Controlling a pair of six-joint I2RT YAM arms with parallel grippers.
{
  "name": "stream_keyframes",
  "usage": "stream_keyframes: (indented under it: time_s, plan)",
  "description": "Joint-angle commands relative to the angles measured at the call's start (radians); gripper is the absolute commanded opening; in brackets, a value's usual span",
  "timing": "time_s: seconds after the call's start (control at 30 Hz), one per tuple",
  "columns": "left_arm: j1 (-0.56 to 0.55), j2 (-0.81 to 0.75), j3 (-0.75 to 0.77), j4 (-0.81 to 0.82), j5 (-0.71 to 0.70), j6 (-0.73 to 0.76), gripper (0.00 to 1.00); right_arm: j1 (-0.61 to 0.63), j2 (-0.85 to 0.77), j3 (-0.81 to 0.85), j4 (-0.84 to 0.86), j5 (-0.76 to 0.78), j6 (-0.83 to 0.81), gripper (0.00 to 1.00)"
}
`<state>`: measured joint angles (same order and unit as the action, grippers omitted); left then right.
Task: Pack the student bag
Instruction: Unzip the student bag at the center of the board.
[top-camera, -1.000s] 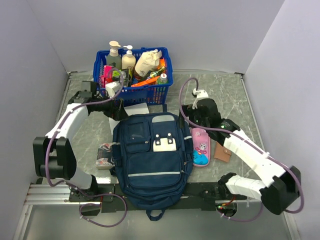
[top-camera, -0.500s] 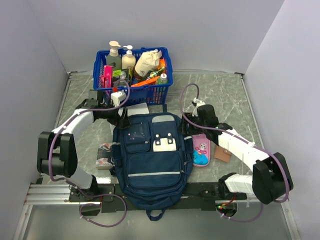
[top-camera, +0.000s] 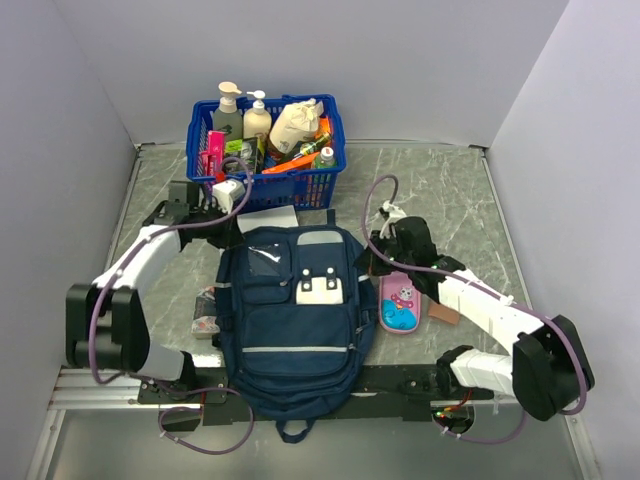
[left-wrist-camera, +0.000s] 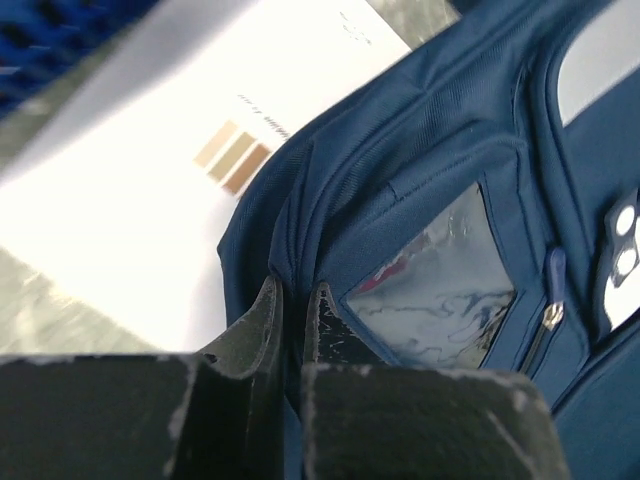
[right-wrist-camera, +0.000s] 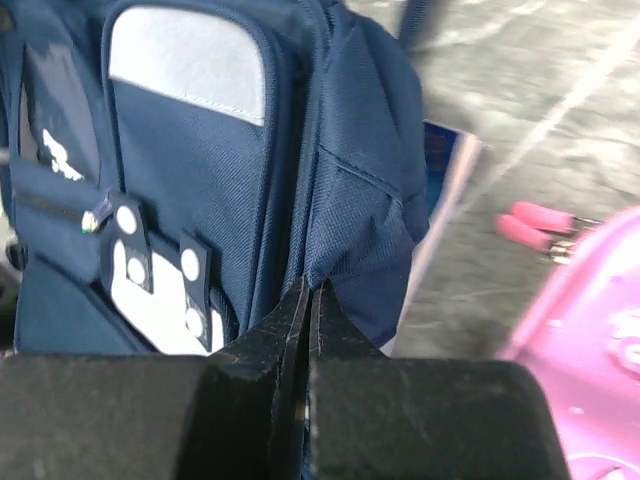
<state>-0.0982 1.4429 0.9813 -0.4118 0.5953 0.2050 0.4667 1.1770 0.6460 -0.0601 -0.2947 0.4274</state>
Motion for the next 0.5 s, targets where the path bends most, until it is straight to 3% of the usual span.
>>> stream_keyframes:
  time_s: [0.0,0.17,0.33,0.43,0.47]
  plan:
    - [0.029,-0.145,0.109,0.013,-0.052,0.001,0.01,0.124,-0.047,0.099,0.040,-0.086,0.031,0.00]
    - [0.060,-0.213,0.137,-0.100,-0.063,0.023,0.01,0.170,0.012,0.167,0.048,-0.067,0.020,0.00]
    - [0.060,-0.279,0.007,-0.047,-0.179,0.040,0.03,0.171,0.107,0.247,0.055,-0.061,-0.007,0.00]
    - [0.064,-0.271,-0.030,0.014,-0.278,0.033,0.41,0.179,0.166,0.294,0.057,-0.049,-0.022,0.00]
    - [0.066,-0.250,-0.017,0.016,-0.285,0.031,0.67,0.182,0.183,0.317,0.057,-0.047,-0.024,0.00]
